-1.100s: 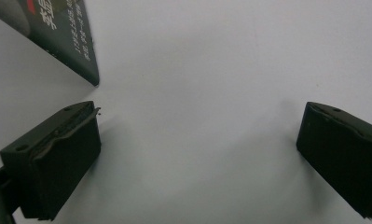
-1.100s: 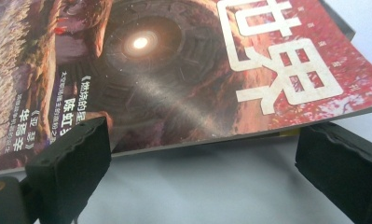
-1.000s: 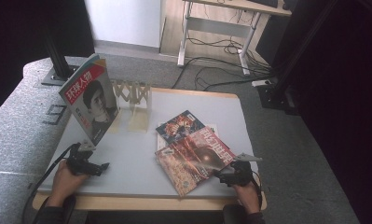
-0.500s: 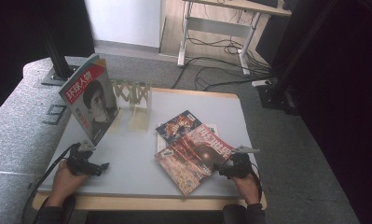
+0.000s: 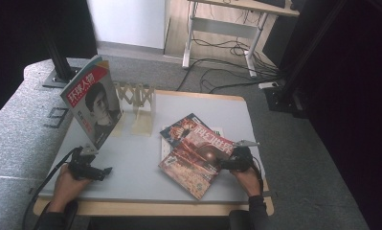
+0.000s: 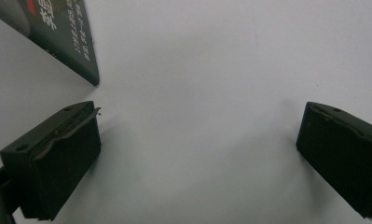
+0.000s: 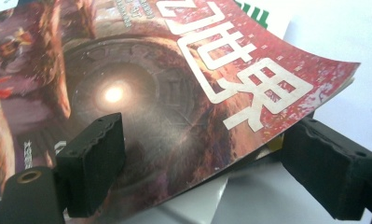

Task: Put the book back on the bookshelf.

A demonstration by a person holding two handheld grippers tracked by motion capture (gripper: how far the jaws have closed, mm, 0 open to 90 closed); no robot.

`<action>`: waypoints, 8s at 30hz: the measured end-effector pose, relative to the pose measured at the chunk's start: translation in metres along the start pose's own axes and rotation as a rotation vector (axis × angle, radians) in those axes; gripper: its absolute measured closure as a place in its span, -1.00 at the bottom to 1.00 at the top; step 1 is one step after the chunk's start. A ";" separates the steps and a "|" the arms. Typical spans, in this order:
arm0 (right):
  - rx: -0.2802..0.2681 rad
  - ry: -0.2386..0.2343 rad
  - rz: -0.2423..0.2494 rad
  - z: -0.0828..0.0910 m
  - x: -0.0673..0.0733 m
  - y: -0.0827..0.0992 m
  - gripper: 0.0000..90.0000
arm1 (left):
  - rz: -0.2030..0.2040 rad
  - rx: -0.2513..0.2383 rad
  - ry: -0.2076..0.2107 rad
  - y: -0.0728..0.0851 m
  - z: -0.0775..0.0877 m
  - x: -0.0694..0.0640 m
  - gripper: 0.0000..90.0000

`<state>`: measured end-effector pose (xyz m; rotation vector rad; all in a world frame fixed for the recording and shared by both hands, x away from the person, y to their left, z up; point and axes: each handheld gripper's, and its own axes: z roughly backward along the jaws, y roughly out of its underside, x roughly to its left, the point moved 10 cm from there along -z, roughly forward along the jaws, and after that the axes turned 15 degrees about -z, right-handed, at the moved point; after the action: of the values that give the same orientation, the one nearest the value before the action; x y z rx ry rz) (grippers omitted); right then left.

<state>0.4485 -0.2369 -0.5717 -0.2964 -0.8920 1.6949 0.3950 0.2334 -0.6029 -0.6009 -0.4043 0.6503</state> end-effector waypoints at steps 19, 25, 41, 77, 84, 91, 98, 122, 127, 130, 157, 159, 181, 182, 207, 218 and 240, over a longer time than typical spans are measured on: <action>0.015 -0.064 0.044 -0.039 0.020 -0.030 -0.71 | 0.000 0.000 0.000 0.000 0.000 0.000 -1.00; -0.012 -0.011 0.012 -0.041 0.007 -0.045 -0.80 | -0.001 0.001 0.000 0.000 0.000 0.000 -1.00; 0.037 -0.099 0.091 -0.091 0.057 -0.073 -0.88 | -0.002 0.000 -0.002 0.000 0.000 0.000 -1.00; 0.033 -0.097 0.154 -0.085 0.053 -0.075 -0.72 | -0.275 -0.176 0.297 -0.099 -0.021 -0.115 -0.35; 0.023 -0.079 0.128 -0.064 0.035 -0.066 -0.72 | -0.342 -0.187 0.365 -0.107 -0.031 -0.141 0.20; 0.019 -0.065 0.086 -0.048 0.010 -0.055 -0.71 | -0.375 -0.164 0.370 -0.107 -0.041 -0.154 0.37; 0.020 -0.054 0.054 -0.039 -0.005 -0.053 -0.72 | -0.365 -0.182 0.367 -0.116 -0.044 -0.160 0.38; 0.119 -0.132 -0.106 -0.063 -0.025 -0.051 -0.97 | -0.352 -0.219 0.370 -0.131 -0.055 -0.162 0.36; 0.091 -0.118 -0.124 -0.059 -0.027 -0.057 -0.62 | -0.344 -0.226 0.368 -0.133 -0.057 -0.163 0.36; 0.075 -0.097 -0.135 -0.054 -0.030 -0.061 -0.26 | -0.349 -0.226 0.366 -0.133 -0.057 -0.163 0.36; -0.090 -0.045 0.013 -0.010 -0.001 -0.093 0.85 | -0.346 -0.267 0.450 -0.138 -0.047 -0.166 -0.38; -0.108 -0.054 0.024 -0.004 0.004 -0.096 0.85 | -0.336 -0.272 0.442 -0.141 -0.044 -0.164 -0.40; -0.221 -0.153 0.125 0.061 0.056 -0.116 0.85 | -0.298 -0.285 0.399 -0.176 -0.056 -0.135 -0.33; -0.222 -0.155 0.130 0.063 0.058 -0.116 0.85 | -0.298 -0.281 0.399 -0.176 -0.059 -0.134 -0.32; -0.280 -0.224 0.223 0.091 0.087 -0.118 0.83 | -0.201 -0.247 0.559 -0.183 -0.082 -0.139 0.26; -0.288 -0.226 0.216 0.095 0.087 -0.122 0.83 | -0.222 -0.260 0.583 -0.185 -0.061 -0.143 0.70; -0.344 -0.240 0.223 0.121 0.088 -0.145 0.84 | -0.247 -0.342 0.596 -0.198 -0.021 -0.144 0.88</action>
<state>0.4503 -0.1949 -0.3671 -0.4425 -1.3756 1.8016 0.3885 0.0032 -0.5168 -1.0139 -0.0224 0.1434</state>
